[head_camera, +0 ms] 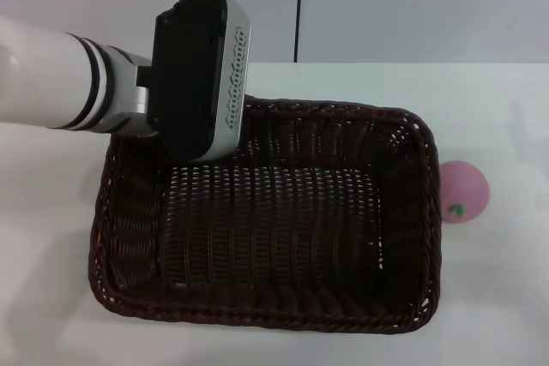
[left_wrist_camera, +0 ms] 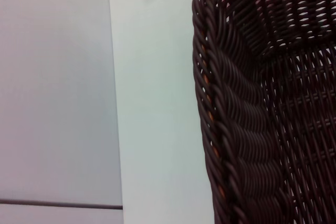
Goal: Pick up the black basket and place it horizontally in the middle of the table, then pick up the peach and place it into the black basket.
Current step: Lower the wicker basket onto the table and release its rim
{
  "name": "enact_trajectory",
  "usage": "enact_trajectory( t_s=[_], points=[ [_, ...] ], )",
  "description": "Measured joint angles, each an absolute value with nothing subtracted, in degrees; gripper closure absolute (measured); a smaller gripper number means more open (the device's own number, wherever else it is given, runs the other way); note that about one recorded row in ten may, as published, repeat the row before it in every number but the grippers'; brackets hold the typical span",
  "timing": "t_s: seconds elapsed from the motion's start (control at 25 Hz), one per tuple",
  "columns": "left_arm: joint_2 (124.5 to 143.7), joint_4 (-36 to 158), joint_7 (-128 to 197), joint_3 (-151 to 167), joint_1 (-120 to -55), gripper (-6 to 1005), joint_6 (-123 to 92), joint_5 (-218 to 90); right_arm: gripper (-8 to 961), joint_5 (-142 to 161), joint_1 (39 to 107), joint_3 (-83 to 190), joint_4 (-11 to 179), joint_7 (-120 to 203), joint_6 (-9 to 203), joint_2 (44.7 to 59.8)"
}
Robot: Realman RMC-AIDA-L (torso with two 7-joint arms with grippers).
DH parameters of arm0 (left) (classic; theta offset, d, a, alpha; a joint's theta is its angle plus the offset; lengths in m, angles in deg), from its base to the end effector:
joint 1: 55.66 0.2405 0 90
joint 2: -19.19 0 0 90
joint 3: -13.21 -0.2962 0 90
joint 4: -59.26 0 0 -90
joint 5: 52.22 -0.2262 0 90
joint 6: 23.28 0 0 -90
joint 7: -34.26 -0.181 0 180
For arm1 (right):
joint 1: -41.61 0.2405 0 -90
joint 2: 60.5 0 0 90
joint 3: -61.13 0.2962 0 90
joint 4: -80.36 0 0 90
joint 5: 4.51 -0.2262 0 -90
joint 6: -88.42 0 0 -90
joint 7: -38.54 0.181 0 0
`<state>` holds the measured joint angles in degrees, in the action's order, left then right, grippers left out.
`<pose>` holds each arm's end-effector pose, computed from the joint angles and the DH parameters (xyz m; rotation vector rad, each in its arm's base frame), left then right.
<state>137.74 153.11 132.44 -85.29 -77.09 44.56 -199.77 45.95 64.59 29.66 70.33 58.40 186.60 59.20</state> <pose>-0.1772 0.3775 -0.0766 -2.5975 0.6411 0.5037 0.3460 0.3186 -0.0192 -1.4405 0.4849 1.1032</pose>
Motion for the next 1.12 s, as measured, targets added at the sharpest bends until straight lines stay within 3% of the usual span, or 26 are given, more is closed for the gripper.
enact_trajectory(
  t_s=[0.48,0.68,0.88,1.12],
  points=[
    [137.85,153.5,136.1,-86.8,-77.0,534,43.4,-201.6,273,45.9,64.4,29.7,70.3,58.4,186.6,59.14],
    [137.85,153.5,136.2,-86.8,-76.7,294,40.8,-201.7,273,45.8,64.2,29.7,70.3,58.4,186.6,59.11],
    [137.76,154.9,138.3,-85.7,-74.7,198,36.8,-200.2,273,45.8,63.9,29.7,70.4,58.5,186.7,59.01],
    [137.58,157.6,138.4,-79.1,-69.1,198,31.2,-188.8,274,48.7,60.3,26.8,77.2,72.2,187.2,57.97]
  ],
)
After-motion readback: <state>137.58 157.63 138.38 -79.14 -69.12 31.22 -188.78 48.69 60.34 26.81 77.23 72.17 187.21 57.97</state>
